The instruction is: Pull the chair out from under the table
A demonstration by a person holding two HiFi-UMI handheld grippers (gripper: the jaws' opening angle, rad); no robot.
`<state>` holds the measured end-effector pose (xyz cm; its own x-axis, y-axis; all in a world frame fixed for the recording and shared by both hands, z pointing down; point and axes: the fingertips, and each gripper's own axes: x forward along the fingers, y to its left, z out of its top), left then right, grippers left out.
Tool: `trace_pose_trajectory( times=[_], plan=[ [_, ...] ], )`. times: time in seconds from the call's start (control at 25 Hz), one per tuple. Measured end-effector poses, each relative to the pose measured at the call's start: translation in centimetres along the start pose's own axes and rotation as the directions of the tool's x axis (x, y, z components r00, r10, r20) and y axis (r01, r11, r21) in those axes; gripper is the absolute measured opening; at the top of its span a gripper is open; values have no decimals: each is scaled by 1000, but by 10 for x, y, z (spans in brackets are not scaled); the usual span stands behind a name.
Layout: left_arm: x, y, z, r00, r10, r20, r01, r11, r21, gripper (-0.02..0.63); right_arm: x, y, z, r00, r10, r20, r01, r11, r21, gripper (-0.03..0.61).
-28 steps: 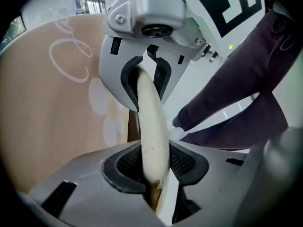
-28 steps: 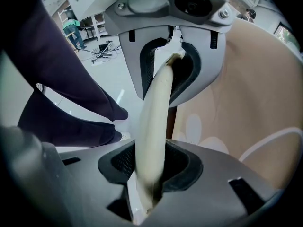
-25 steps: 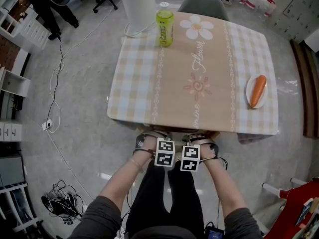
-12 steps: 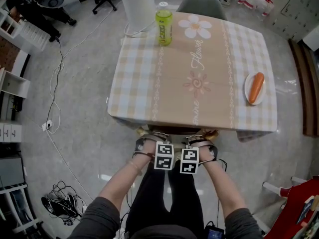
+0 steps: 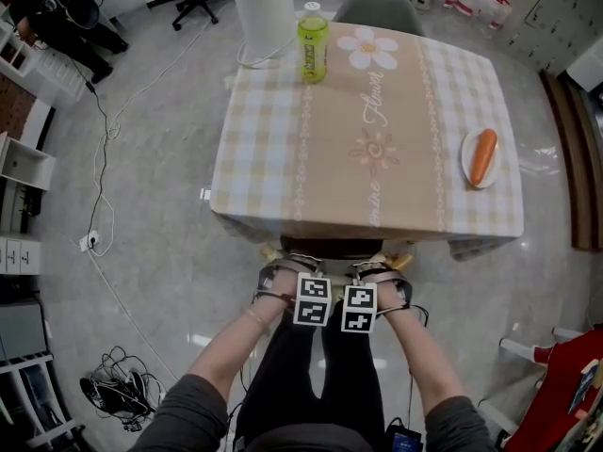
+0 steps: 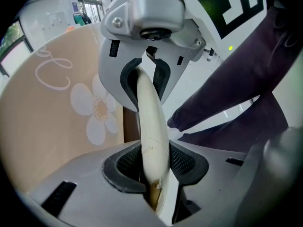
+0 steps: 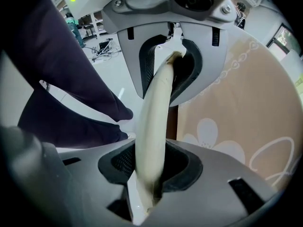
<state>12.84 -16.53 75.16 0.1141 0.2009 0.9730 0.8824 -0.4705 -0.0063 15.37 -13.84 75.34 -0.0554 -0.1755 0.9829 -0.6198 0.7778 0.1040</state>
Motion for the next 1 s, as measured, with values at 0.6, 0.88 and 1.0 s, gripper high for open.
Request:
trace_pose_trajectory(
  times=[0.6, 0.88, 1.0],
  plan=[
    [1, -50, 0, 1000, 9, 11, -10, 998, 56, 146, 0, 47, 20, 1000, -18, -24, 20, 999, 51, 129],
    [0, -67, -3, 1000, 7, 13, -8, 997, 82, 146, 0, 63, 30, 999, -18, -35, 21, 997, 78, 129],
    [0, -69, -3, 1000, 9, 13, -10, 996, 89, 146, 0, 65, 32, 999, -20, -37, 23, 996, 84, 129]
  ],
)
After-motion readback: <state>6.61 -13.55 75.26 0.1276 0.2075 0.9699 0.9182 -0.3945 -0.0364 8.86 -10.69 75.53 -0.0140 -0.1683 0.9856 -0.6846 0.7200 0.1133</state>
